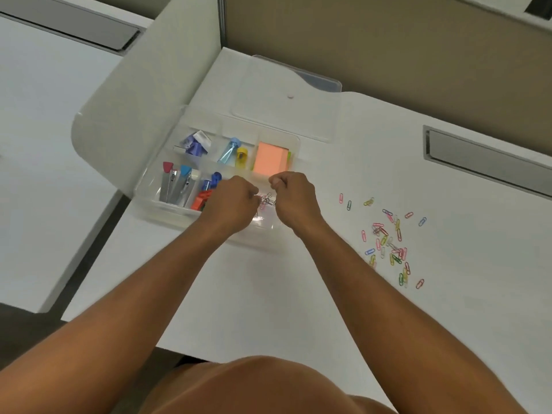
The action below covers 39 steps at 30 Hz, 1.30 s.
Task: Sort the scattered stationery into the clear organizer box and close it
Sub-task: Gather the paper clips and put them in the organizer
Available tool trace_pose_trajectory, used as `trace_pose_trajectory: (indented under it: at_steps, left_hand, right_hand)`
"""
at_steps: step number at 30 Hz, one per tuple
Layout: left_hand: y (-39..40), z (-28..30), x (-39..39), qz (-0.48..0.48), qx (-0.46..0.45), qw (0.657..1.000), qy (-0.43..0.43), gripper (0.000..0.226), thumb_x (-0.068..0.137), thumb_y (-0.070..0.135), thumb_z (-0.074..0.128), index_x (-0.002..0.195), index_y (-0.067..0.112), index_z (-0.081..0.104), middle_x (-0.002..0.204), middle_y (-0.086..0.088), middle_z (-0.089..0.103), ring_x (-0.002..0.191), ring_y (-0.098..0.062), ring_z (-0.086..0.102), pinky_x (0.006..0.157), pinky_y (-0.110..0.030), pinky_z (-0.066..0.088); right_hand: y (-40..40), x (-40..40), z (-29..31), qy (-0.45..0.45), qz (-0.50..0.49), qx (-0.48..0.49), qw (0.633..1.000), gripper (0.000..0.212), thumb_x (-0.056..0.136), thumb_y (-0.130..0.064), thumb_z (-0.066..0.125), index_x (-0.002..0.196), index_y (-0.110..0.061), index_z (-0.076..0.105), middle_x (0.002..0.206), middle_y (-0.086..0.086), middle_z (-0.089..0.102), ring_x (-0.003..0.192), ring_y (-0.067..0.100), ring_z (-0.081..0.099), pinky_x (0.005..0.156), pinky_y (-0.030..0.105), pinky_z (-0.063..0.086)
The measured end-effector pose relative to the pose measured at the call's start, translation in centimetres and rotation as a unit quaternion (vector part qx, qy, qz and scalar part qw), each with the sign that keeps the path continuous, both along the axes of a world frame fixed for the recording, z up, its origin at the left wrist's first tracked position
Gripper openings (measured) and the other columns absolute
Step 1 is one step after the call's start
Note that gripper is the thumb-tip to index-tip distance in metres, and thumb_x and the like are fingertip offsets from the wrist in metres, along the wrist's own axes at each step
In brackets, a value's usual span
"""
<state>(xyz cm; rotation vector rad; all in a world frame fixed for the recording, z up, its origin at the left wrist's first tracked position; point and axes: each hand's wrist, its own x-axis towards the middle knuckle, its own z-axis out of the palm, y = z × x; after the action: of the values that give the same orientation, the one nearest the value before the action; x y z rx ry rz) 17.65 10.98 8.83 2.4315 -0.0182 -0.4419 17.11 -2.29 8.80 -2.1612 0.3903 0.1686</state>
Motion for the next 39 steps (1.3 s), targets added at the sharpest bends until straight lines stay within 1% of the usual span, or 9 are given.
trace_pose_trajectory:
  at_steps: [5,9,13,16,22,29,32,34,39]
  left_hand:
    - [0.2,0.0,-1.3,-0.041,0.061,0.995,-0.069,0.038,0.105,0.017,0.053,0.141,0.017,0.062,0.142,-0.009,0.064,0.126,-0.028,0.063,0.107,-0.038,0.047]
    - [-1.9,1.0,-4.5,-0.039,-0.120,0.989,-0.083,0.031,0.099,0.016,0.062,0.127,0.023,0.072,0.125,0.007,0.073,0.106,-0.006,0.069,0.097,-0.022,0.052]
    - [-4.7,-0.7,-8.7,-0.176,-0.164,0.970,-0.013,0.022,0.094,0.019,0.070,0.114,0.026,0.075,0.111,0.014,0.073,0.093,0.000,0.069,0.085,-0.026,0.058]
    - [-6.7,-4.0,-10.6,-0.257,-0.091,0.962,0.034,0.025,0.095,0.023,0.067,0.119,0.029,0.072,0.116,0.011,0.070,0.095,-0.005,0.067,0.089,-0.030,0.055]
    - [-10.5,-7.4,-12.9,-0.327,-0.005,0.945,0.016,0.038,0.099,0.021,0.059,0.137,0.022,0.062,0.125,0.000,0.056,0.117,-0.020,0.056,0.094,-0.029,0.044]
    - [-17.2,-7.2,-11.8,-0.333,0.051,0.940,-0.058,0.035,0.098,0.019,0.058,0.132,0.024,0.065,0.123,-0.001,0.056,0.113,-0.024,0.056,0.083,-0.041,0.055]
    - [-19.3,-6.7,-10.1,-0.307,0.080,0.943,-0.096,0.037,0.095,0.024,0.065,0.132,0.023,0.065,0.129,-0.003,0.055,0.117,-0.027,0.054,0.080,-0.042,0.055]
    - [-20.5,-6.7,-9.3,-0.315,0.135,0.932,-0.118,0.060,0.092,0.041,0.071,0.145,0.025,0.051,0.148,-0.005,0.042,0.127,-0.031,0.046,0.083,-0.044,0.055]
    - [-23.3,-7.7,-9.1,-0.297,0.273,0.905,-0.136,0.076,0.095,0.060,0.057,0.158,0.028,0.029,0.163,-0.011,0.025,0.134,-0.037,0.039,0.093,-0.046,0.046]
  right_hand:
    - [-1.1,-1.1,1.1,-0.034,0.001,-0.025,0.999,0.032,0.102,-0.005,0.045,0.118,-0.012,0.072,0.118,0.005,0.071,0.109,0.021,0.066,0.093,0.031,0.054]
    - [-6.0,-5.1,1.6,-0.044,-0.028,-0.054,0.997,0.026,0.095,-0.010,0.062,0.117,-0.021,0.071,0.117,-0.007,0.068,0.096,0.009,0.066,0.084,0.017,0.051]
    - [-13.1,-11.9,-1.2,0.096,-0.077,-0.219,0.968,0.052,0.082,-0.023,0.083,0.129,-0.027,0.062,0.136,0.003,0.045,0.125,0.027,0.048,0.094,0.035,0.048]
    - [-16.5,-17.1,-3.7,0.190,-0.129,-0.196,0.953,0.072,0.079,-0.028,0.087,0.142,-0.026,0.052,0.143,0.008,0.032,0.132,0.035,0.040,0.102,0.042,0.046]
    - [-18.2,-20.1,-7.0,0.068,-0.184,-0.072,0.978,0.038,0.081,-0.007,0.082,0.114,-0.022,0.070,0.126,0.001,0.050,0.104,0.022,0.062,0.077,0.000,0.041]
    - [-20.7,-13.9,-7.0,0.004,-0.089,-0.064,0.994,0.023,0.085,-0.005,0.077,0.105,-0.017,0.073,0.114,0.004,0.060,0.096,0.013,0.062,0.075,-0.004,0.037]
    - [-25.0,-11.4,-6.3,-0.039,-0.076,-0.085,0.993,0.018,0.088,-0.016,0.078,0.104,-0.019,0.072,0.113,0.003,0.062,0.094,0.015,0.065,0.080,0.010,0.048]
    - [-28.2,-9.6,-6.8,-0.059,-0.064,-0.164,0.983,0.029,0.093,-0.035,0.071,0.117,-0.020,0.068,0.125,0.005,0.058,0.116,0.024,0.058,0.095,0.032,0.050]
    - [-30.6,-7.6,-9.7,0.069,0.047,-0.305,0.949,0.074,0.095,-0.076,0.029,0.156,-0.035,0.030,0.167,0.013,0.016,0.154,0.042,0.007,0.123,0.058,0.011]
